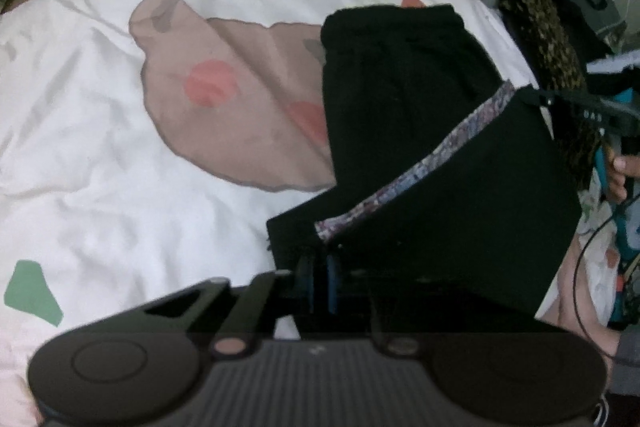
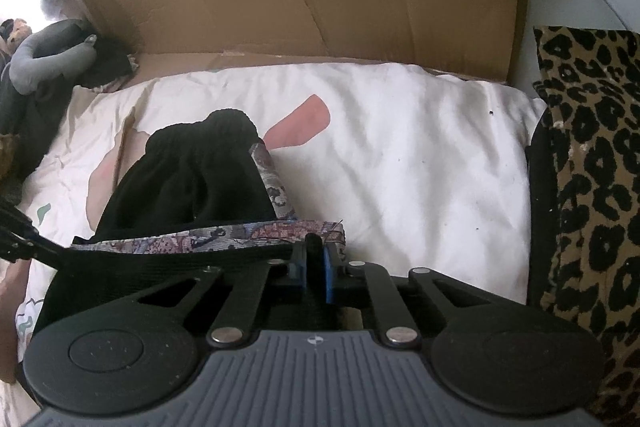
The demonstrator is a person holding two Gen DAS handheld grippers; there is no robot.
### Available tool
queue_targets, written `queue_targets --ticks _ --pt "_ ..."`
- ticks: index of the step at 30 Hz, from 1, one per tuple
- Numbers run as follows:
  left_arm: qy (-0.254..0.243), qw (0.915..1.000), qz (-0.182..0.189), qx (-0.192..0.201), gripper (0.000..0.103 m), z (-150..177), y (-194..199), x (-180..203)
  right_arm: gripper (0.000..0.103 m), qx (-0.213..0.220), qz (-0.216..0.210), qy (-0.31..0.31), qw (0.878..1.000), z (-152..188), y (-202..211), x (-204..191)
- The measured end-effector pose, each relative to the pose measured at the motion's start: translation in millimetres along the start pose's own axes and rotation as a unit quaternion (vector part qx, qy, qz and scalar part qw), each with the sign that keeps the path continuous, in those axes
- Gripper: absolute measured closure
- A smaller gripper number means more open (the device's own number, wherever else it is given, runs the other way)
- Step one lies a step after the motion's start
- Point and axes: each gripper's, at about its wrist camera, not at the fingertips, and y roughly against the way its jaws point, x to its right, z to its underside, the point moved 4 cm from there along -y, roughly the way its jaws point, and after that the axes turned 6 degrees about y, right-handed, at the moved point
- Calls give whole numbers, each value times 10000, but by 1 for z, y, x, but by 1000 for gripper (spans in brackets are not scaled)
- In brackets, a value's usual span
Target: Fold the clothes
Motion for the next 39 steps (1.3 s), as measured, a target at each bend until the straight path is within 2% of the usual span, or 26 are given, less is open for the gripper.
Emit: queue_targets --ticks 2,6,12,14,16,18,19,21,24,29,34,39 --pt "129 9996 -124 199 100 -3 4 -3 98 62 51 -21 10000 -2 2 0" --pt "257 9988 -324 279 100 -12 -1 -5 99 181 186 -74 9996 -6 4 1" --pt "195 9988 -433 153 99 -8 -10 -7 99 52 230 -14 9997 -8 -11 1" --pt "247 9987 -438 80 94 -8 -13 -8 99 38 208 -109 9997 -7 -14 3" --pt "225 9982 -542 90 88 -8 -11 -7 96 55 192 -196 9996 -6 -14 3" --pt "146 9981 -598 104 72 -6 -10 -6 90 123 207 -210 9995 -7 -11 4" --pt "112 9980 -608 99 71 -5 -11 -5 81 139 201 -170 9996 -7 -10 3" --pt "102 9981 -606 57 69 -2 -12 -5 72 128 203 -23 9997 -6 -7 1" --pt "173 9983 -559 14 66 0 -15 -7 65 62 147 13 9999 -3 -7 2" --pt "201 9983 -541 44 63 -1 -22 -7 63 -81 48 -125 9999 4 -13 7" --pt "131 9984 -532 144 55 -2 -25 -2 60 -221 -31 -166 9996 9 -30 7" --pt "1 9982 -558 240 57 -4 -28 4 58 -247 -186 -189 9993 9 -40 7"
